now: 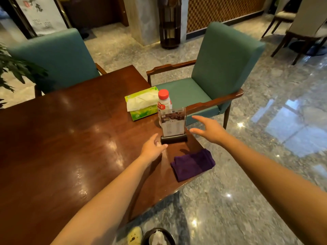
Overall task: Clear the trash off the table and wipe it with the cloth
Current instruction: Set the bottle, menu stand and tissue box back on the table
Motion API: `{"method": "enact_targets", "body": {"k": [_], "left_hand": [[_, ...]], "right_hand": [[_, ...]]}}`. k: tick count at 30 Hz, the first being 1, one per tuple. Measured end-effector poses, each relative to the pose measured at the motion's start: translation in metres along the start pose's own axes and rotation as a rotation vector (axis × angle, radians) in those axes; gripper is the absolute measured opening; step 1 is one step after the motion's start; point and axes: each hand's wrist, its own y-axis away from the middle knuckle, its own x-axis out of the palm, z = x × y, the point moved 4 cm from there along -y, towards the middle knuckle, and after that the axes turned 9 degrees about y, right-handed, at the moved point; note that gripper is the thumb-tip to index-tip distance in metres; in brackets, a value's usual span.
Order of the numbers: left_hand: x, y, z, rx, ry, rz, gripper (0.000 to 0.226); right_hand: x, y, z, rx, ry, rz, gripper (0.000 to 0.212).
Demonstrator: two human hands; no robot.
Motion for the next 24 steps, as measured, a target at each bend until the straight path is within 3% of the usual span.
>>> {"method": "enact_targets", "body": {"k": [6,11,13,19,21,24], "left_hand": [[-0.009,-0.027,-0.033,0.171,0.151,-0.016,0.058],[-0.010,-0.047,-0.047,0.245,0.063,0.004,0.039],[-0.010,-0.051,-0.048,0.276,0.041,0.020,0.024],[-0.025,-0.053,-0.046,0.324,0.012,0.075,0.018],[-0.037,-0.051,-0.045,0.336,0.022,0.074,0.017],[-0.057,-0.046,-0.038,0.325,0.027,0.051,0.023]], "right_hand": [[-0.043,-0.024,0.069,-0.209,0.403,-0.190,0.057],[-0.036,-0.042,0.092,-0.181,0.514,-0.066,0.039],[-0.032,-0.048,0.094,-0.169,0.511,-0.032,0.029],[-0.034,-0.058,0.108,-0.215,0.483,0.019,0.024],[-0.037,-0.065,0.115,-0.230,0.370,0.056,0.028],[-0.052,-0.086,0.126,-0.205,0.252,-0.084,0.035]]}}
